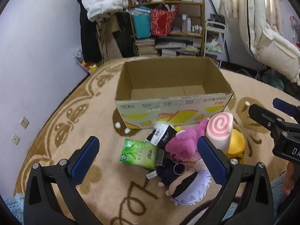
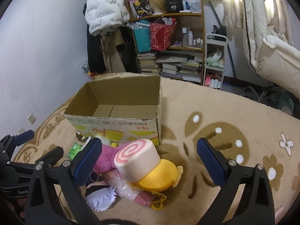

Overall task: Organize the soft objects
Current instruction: 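Lower the left tool onto the dark-haired doll plush while the right tool lowers onto the roll-cake plush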

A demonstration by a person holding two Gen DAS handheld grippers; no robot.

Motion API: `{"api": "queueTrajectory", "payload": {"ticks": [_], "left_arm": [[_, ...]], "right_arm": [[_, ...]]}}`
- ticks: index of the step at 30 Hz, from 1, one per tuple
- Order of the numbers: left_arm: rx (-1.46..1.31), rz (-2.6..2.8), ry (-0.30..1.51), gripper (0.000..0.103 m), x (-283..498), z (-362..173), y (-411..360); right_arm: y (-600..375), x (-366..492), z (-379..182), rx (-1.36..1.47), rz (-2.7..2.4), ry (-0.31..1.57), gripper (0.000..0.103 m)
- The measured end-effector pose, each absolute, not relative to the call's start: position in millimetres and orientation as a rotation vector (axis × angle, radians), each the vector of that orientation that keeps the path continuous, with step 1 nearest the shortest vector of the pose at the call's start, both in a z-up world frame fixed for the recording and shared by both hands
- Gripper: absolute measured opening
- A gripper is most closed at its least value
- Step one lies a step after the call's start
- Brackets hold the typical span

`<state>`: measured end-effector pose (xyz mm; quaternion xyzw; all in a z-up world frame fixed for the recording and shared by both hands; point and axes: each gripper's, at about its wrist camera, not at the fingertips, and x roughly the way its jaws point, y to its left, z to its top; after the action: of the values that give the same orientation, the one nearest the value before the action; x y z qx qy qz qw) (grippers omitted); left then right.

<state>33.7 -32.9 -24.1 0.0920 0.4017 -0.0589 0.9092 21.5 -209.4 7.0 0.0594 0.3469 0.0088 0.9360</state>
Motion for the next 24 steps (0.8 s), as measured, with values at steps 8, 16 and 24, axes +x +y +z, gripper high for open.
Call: {"api": "queueTrajectory", "payload": {"ticks": [8,16,24], "left_arm": [[0.146,-0.130,0.914,0.103,46.6,-44.4,-37.3],[0.114,-0.128,1.006,0.103,66.6,-65.5,-21.7],[0.067,-0.143,1.092,0.103,84.3,-83.7,-11.2]], "right_arm": [[-205.2,38.6,-3.0,0.103,0.038,0.777,0.103],[-201.9,59.4,-19.5,0.099,0.054,0.860,0.102],[-209.1,77.4,-38.4,0.161,0.036,0.913,0.097]]}}
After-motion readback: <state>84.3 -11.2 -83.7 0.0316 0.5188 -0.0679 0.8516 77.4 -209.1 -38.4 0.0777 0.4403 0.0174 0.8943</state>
